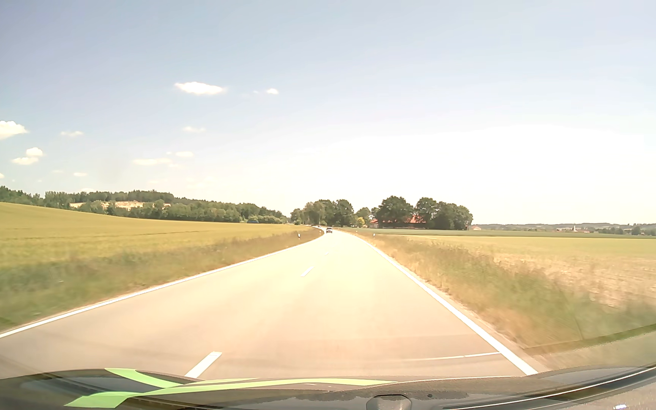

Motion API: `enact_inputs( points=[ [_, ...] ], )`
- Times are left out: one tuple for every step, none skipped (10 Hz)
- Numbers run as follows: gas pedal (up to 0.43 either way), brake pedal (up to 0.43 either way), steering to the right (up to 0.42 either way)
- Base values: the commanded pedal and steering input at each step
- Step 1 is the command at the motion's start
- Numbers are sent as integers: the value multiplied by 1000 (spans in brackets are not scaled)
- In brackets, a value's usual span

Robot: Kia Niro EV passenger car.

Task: Follow the waypoints while adhering to traffic rules and regulations

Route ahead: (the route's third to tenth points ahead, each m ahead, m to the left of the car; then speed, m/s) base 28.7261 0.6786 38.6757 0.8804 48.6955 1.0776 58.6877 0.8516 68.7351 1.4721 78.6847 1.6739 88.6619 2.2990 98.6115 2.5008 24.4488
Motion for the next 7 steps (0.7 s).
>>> enact_inputs(
  points=[
    [220,0,-3],
    [220,0,-3],
    [209,0,-3],
    [209,0,-3],
    [209,0,-3],
    [209,0,-3],
    [209,0,-3]
  ],
)
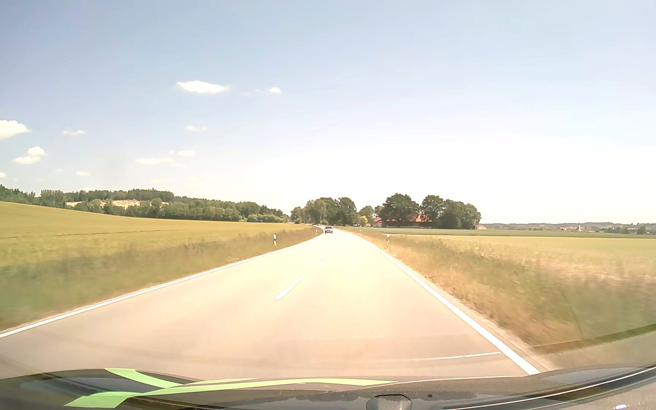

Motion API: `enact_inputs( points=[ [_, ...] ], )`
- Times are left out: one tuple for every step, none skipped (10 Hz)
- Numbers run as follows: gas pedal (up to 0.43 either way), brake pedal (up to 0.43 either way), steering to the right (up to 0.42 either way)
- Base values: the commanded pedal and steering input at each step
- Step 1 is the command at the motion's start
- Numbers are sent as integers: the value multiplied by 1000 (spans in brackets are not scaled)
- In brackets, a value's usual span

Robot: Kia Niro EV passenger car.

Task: Follow the waypoints while adhering to traffic rules and regulations

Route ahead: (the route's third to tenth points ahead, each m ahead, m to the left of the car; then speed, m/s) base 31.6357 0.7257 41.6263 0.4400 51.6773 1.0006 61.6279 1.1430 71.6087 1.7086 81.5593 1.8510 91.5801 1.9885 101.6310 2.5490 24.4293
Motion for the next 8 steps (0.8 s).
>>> enact_inputs(
  points=[
    [220,0,-3],
    [220,0,-3],
    [220,0,-3],
    [220,0,-3],
    [220,0,-3],
    [209,0,-3],
    [209,0,-3],
    [209,0,-3]
  ],
)
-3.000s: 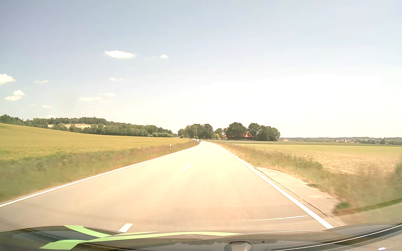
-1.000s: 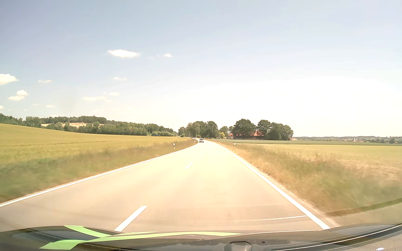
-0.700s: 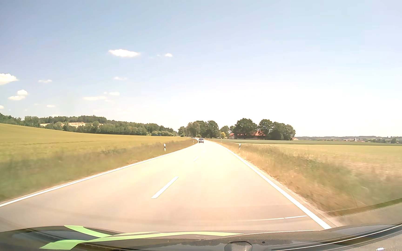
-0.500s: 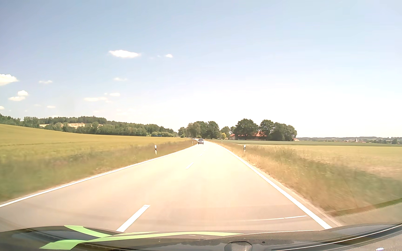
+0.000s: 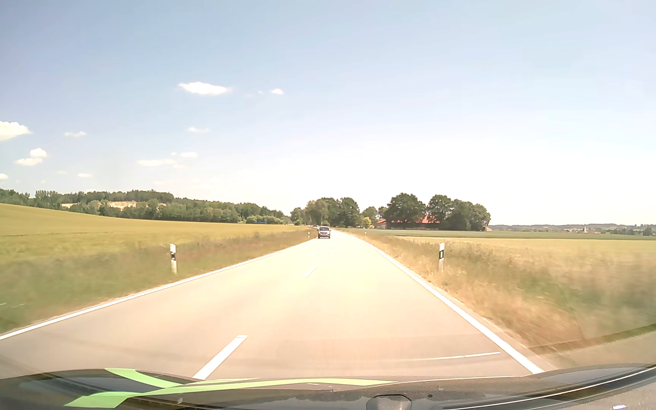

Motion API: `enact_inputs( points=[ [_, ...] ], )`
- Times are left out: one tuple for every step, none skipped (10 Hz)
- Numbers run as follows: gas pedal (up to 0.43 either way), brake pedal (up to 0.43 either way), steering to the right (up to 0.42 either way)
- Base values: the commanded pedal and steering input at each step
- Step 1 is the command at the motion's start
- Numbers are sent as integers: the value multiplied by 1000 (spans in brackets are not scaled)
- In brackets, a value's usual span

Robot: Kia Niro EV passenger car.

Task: Follow the waypoints while adhering to traffic rules and regulations

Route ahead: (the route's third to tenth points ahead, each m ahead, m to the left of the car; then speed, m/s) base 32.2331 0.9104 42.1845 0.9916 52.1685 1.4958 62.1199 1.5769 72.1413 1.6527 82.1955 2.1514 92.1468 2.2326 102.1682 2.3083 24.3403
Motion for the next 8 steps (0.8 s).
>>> enact_inputs(
  points=[
    [209,0,-3],
    [209,0,-3],
    [209,0,-3],
    [197,0,-3],
    [189,0,-3],
    [189,0,-3],
    [197,0,-3],
    [209,0,-3]
  ],
)
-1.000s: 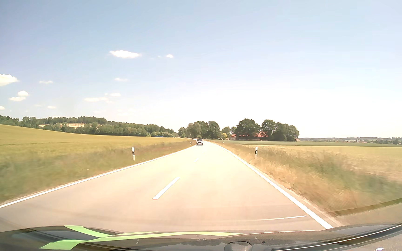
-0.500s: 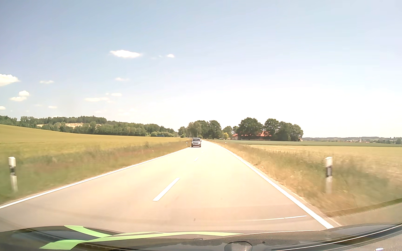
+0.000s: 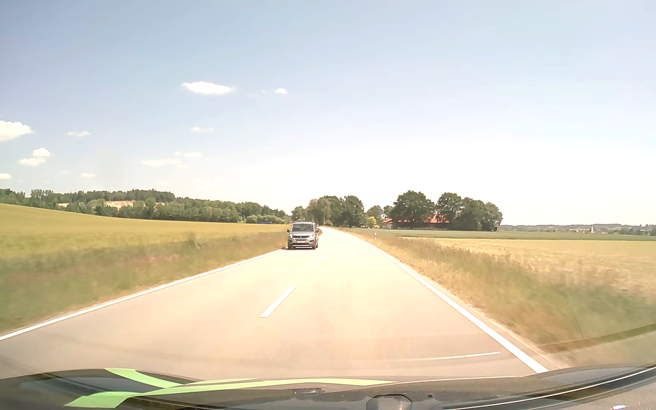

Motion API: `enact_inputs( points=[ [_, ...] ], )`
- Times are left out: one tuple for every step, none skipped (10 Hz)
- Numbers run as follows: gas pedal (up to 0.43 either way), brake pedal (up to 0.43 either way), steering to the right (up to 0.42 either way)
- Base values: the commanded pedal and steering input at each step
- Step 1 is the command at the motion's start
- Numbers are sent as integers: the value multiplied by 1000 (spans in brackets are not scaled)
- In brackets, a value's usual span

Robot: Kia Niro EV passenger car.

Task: Follow the waypoints while adhering to traffic rules and regulations

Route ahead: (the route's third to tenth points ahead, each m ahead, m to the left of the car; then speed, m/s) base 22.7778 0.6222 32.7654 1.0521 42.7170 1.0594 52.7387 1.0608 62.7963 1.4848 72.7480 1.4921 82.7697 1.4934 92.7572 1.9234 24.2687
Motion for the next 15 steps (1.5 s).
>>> enact_inputs(
  points=[
    [228,0,-3],
    [228,0,-3],
    [240,0,-3],
    [240,0,-3],
    [240,0,-3],
    [248,0,-4],
    [248,0,-3],
    [248,0,-4],
    [248,0,-3],
    [248,0,-3],
    [240,0,-3],
    [220,0,-3],
    [220,0,-3],
    [209,0,-4],
    [209,0,-3]
  ],
)
